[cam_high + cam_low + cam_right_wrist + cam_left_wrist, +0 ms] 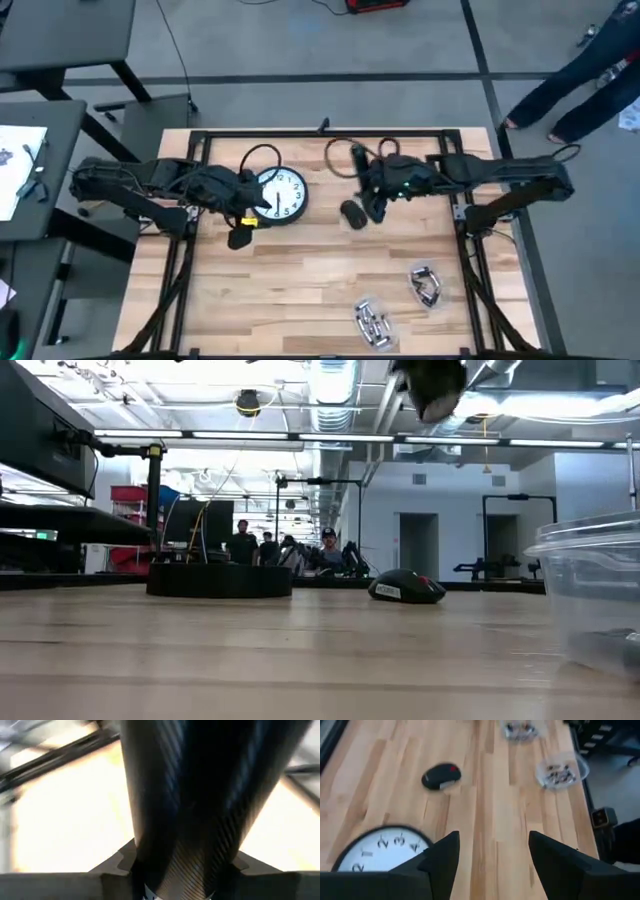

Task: Insert battery
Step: Close the black flashlight battery compartment

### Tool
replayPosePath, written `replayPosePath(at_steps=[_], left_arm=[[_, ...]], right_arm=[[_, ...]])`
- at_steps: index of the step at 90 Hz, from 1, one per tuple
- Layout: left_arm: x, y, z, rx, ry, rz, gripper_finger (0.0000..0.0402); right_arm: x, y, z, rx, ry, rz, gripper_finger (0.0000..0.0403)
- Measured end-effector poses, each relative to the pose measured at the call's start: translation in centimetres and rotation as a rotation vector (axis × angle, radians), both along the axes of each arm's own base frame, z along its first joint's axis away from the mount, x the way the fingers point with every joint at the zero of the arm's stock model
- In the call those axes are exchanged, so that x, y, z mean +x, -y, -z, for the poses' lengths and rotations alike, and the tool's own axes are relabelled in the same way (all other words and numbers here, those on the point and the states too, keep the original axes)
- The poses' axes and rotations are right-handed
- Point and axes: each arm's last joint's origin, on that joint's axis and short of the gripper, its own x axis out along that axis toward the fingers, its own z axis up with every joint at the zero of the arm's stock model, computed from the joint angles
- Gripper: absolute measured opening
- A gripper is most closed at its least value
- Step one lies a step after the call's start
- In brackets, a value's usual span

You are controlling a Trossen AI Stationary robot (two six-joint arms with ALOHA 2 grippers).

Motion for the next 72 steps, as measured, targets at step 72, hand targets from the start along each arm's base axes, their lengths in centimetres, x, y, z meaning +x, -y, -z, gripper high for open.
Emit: replayPosePath(at_steps=[72], left_arm=[[4.6,-2.6,0.6,0.029,0.112,-0.177,0.0217]], right_arm=[[-7.3,5.4,21.1,-0.172,0.076,0.492,0.0134]])
